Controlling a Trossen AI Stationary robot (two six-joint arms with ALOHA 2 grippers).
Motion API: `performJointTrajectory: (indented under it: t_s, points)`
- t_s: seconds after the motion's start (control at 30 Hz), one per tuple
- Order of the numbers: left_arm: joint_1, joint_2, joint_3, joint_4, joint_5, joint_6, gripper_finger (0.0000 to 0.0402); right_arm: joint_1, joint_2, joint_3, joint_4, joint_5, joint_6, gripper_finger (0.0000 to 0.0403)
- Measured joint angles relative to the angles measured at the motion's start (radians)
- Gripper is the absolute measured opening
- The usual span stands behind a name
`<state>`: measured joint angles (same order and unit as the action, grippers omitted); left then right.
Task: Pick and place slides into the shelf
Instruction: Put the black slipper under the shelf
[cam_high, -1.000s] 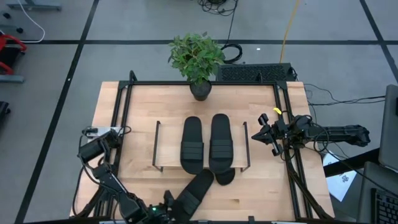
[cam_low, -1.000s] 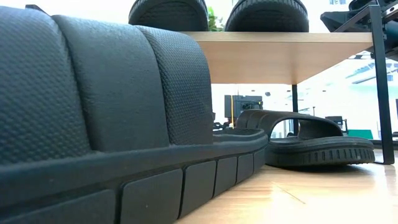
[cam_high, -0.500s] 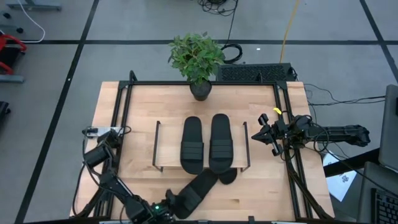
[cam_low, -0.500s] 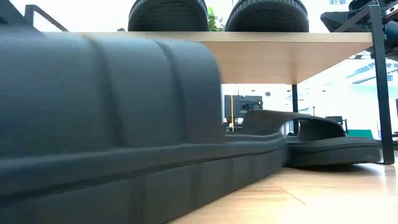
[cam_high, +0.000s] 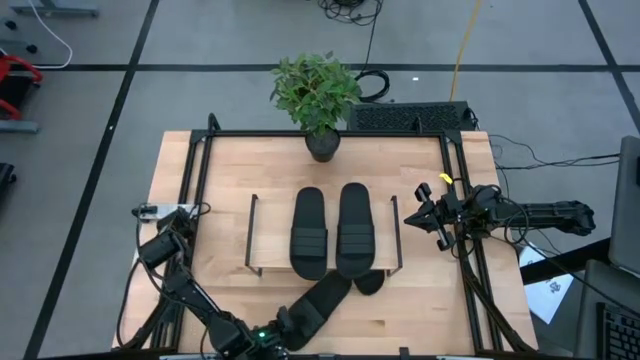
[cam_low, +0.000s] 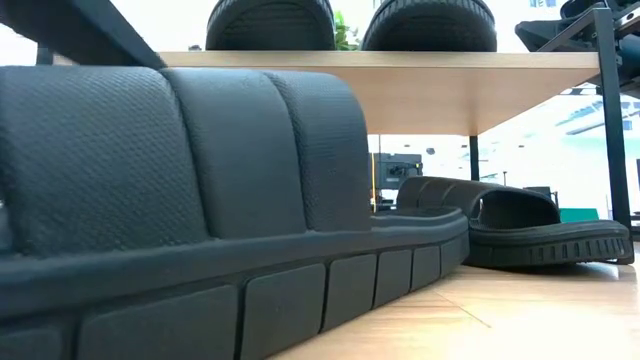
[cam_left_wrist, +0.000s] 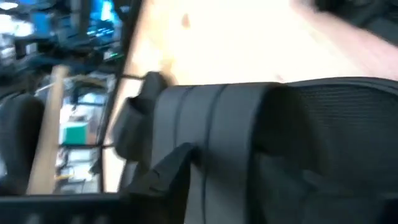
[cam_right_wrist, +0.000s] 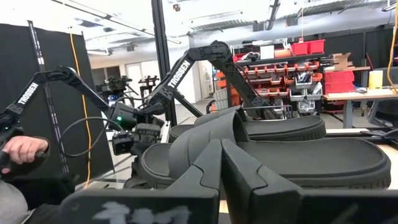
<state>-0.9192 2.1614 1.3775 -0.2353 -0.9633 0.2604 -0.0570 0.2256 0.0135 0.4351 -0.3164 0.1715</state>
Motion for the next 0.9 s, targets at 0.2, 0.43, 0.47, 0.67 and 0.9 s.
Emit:
performJointTrajectory:
  t_s: [0.2,0.43,0.47,0.67,0.9]
  points:
    - [0.005,-0.002,0.002,0.001,0.039,0.027,0.0017,0.000,0.000,0.000,0.000,0.000,0.000,0.0000]
    - [-0.030,0.000,0.051,-0.086,-0.135,-0.067,0.0004,0.000,0.000,0.000,0.000,0.000,0.000,0.0000]
    - [-0.038,0.000,0.073,-0.124,-0.160,-0.099,0.0003,0.000,0.000,0.000,0.000,0.000,0.000,0.0000]
    - [-0.068,0.000,0.170,-0.263,-0.199,-0.260,0.0002,0.000,0.000,0.000,0.000,0.000,0.000,0.0000]
    - [-0.052,0.013,0.173,-0.404,-0.226,-0.441,0.0001,0.000,0.000,0.000,0.001,0.000,0.006,0.0000]
